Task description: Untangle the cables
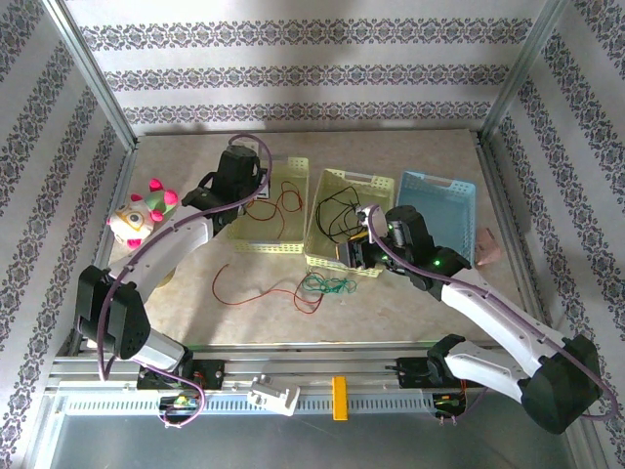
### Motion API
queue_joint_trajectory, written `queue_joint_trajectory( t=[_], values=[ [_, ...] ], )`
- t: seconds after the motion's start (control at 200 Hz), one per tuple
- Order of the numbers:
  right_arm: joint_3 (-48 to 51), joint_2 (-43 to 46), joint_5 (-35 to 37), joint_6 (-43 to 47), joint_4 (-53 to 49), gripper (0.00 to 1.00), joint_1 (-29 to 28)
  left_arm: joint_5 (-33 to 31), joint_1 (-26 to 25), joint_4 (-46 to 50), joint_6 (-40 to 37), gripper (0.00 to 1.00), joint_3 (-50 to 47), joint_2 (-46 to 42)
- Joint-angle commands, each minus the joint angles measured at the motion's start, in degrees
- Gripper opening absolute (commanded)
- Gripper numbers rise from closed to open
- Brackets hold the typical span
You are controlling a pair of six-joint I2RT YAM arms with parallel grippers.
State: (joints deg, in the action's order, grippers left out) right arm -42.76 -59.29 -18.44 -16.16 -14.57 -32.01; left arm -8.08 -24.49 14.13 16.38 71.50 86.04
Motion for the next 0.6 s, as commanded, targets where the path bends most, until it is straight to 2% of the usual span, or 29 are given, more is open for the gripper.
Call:
queue_joint_trajectory(
  t=[0.0, 0.04, 0.07, 0.1, 0.135, 0.215, 0.37, 0.5, 0.595],
  values=[
    [0.7, 0.2, 0.5, 1.0, -0.7, 0.54, -0.2, 3.6, 0.4, -1.3, 1.6, 0.18, -0.4, 0.6],
    [0.5, 0.0, 0.5, 1.1, -0.7, 0.54, -0.3, 4.2, 0.4, -0.5, 1.1, 0.44, -0.2, 0.5],
    [0.4, 0.0, 0.5, 1.1, -0.7, 0.54, -0.3, 4.4, 0.4, 0.2, 0.9, 0.59, -0.4, 0.1],
    [0.3, 0.0, 0.5, 1.1, -0.7, 0.54, -0.3, 4.9, 0.3, 1.2, 0.4, 0.70, -0.6, -0.6],
    [0.3, 0.0, 0.6, 1.2, -0.8, 0.54, -0.3, 5.1, 0.3, 2.7, 0.0, 0.76, -1.1, -1.5],
    [0.6, 0.2, 1.5, 1.2, -0.6, 0.54, -0.3, 5.6, -0.3, 7.2, -0.5, 0.81, -3.0, -3.9],
    [1.1, -0.4, 2.4, 1.0, 0.2, 0.54, -0.1, 10.3, -3.1, 17.0, -2.6, 0.84, -8.2, -5.9],
    [0.8, -1.2, 3.0, 1.2, 0.2, 0.54, 0.2, 17.8, -8.3, 24.1, -5.0, 0.84, -12.3, -5.4],
    [1.3, -1.3, 3.8, 0.9, 0.8, 0.54, 0.4, 24.5, -13.4, 25.0, -6.2, 0.84, -15.5, -5.4]
  ],
)
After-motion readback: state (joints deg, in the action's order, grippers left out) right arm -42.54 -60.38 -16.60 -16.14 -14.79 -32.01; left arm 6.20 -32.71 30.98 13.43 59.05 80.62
